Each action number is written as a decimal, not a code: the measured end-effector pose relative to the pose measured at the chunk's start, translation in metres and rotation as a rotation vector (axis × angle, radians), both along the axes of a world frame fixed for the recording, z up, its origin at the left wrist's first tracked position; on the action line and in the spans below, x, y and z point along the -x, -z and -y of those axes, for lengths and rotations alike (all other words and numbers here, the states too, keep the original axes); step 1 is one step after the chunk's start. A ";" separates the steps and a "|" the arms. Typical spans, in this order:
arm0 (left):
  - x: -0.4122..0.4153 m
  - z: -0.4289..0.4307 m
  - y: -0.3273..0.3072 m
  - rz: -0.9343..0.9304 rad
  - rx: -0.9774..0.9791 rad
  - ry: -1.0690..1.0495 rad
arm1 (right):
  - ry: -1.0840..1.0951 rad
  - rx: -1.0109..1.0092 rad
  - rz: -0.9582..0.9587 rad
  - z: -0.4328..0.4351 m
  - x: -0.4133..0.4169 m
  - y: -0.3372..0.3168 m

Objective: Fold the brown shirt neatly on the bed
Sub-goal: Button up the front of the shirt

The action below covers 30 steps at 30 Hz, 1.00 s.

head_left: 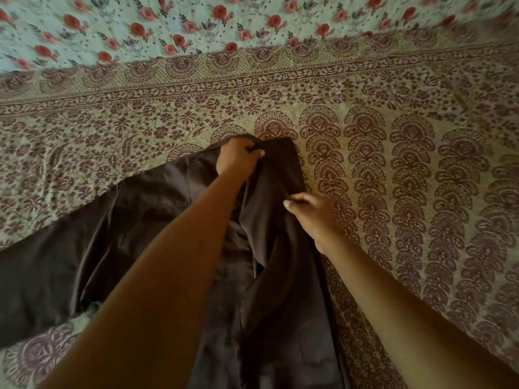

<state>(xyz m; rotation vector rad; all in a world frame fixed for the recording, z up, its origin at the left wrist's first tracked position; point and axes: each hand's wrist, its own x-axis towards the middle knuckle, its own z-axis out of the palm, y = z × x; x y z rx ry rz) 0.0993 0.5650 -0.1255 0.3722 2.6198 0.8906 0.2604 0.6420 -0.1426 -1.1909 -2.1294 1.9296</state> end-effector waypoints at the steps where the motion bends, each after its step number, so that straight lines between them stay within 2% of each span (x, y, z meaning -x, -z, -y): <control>1: 0.008 0.002 0.004 0.019 0.017 -0.037 | -0.056 0.059 0.012 0.001 -0.004 -0.001; 5: 0.018 0.014 0.017 0.024 0.144 -0.044 | -0.365 0.215 0.200 0.005 -0.033 -0.002; 7: 0.014 0.016 0.015 -0.014 0.161 -0.054 | -0.443 0.264 0.296 0.007 -0.051 0.001; 9: 0.006 0.016 0.008 -0.097 0.175 -0.078 | -0.408 0.267 0.315 0.010 -0.071 0.004; 12: -0.018 0.022 -0.005 -0.172 0.049 -0.099 | -0.150 0.263 0.200 0.022 -0.094 0.003; 14: -0.040 0.034 -0.010 -0.069 -0.073 -0.025 | -0.068 0.253 0.142 0.031 -0.104 -0.001; 16: -0.066 0.051 -0.008 0.055 -0.063 0.103 | -0.082 0.262 0.140 0.039 -0.114 -0.009; 20: -0.107 0.084 0.007 0.122 0.151 0.469 | -0.253 0.355 0.352 0.048 -0.148 -0.021; 22: -0.114 0.091 0.010 0.085 0.328 0.614 | -0.271 0.453 0.416 0.054 -0.171 -0.027; 24: -0.113 0.089 0.005 0.002 0.480 0.660 | -0.097 0.684 0.360 0.055 -0.193 -0.031; 26: -0.111 0.083 -0.002 -0.020 0.561 0.683 | 0.056 0.813 0.291 0.053 -0.219 -0.032; 30: -0.112 0.076 -0.012 -0.048 0.651 0.738 | -0.065 0.776 0.358 0.057 -0.268 -0.031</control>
